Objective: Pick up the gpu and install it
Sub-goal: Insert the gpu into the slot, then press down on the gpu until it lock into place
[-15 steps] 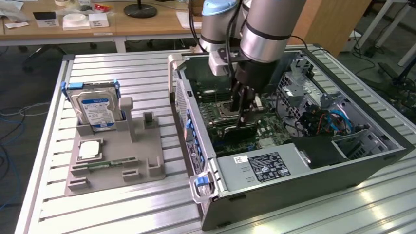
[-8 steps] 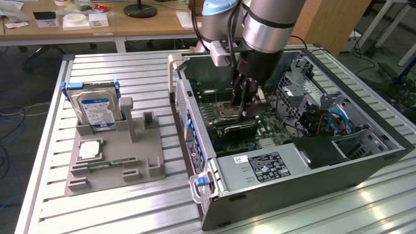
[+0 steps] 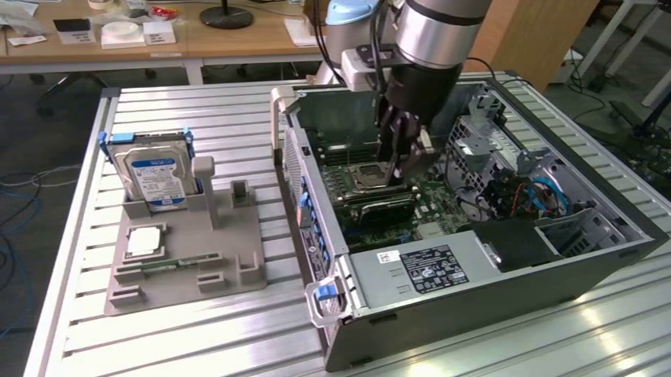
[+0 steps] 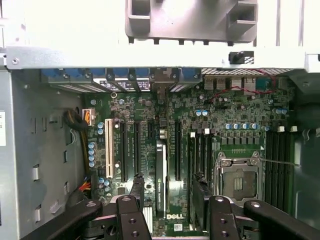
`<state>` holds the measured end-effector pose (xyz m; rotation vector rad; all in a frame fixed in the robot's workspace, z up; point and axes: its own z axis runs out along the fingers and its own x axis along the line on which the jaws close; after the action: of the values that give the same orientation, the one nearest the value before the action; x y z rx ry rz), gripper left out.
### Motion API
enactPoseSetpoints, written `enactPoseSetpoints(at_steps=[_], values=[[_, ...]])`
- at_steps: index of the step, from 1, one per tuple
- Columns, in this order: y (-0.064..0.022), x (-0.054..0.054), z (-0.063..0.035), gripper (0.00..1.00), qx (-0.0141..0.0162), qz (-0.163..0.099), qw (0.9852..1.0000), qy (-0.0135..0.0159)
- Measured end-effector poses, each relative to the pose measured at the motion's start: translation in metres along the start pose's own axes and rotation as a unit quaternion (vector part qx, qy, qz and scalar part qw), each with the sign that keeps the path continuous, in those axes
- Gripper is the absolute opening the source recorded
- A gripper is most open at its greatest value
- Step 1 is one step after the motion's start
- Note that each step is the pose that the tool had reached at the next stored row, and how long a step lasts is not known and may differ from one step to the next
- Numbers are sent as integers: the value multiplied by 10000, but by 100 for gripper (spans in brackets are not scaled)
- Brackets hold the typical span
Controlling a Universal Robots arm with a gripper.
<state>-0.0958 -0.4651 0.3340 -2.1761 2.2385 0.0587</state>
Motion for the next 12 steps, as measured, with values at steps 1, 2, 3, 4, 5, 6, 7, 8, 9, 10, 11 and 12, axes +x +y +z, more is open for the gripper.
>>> enactPoseSetpoints(at_steps=[1,2,3,4,5,6,7,8,9,10,11,12], values=[[0,-1,-18,52,0,0,10000,2],[1,-2,-38,52,0,0,10000,2],[1,-3,-60,52,0,0,10000,2],[1,-4,-87,52,0,0,10000,3],[1,-5,-109,52,0,0,10000,3],[2,-6,-124,52,0,1,10000,3],[2,-6,-127,52,0,0,10000,3],[2,-6,-126,52,1,0,10000,2],[2,-6,-126,52,1,0,10000,2],[2,-6,-127,52,0,0,10000,2],[2,-6,-127,52,0,0,10000,3],[2,-6,-127,52,0,0,10000,3]])
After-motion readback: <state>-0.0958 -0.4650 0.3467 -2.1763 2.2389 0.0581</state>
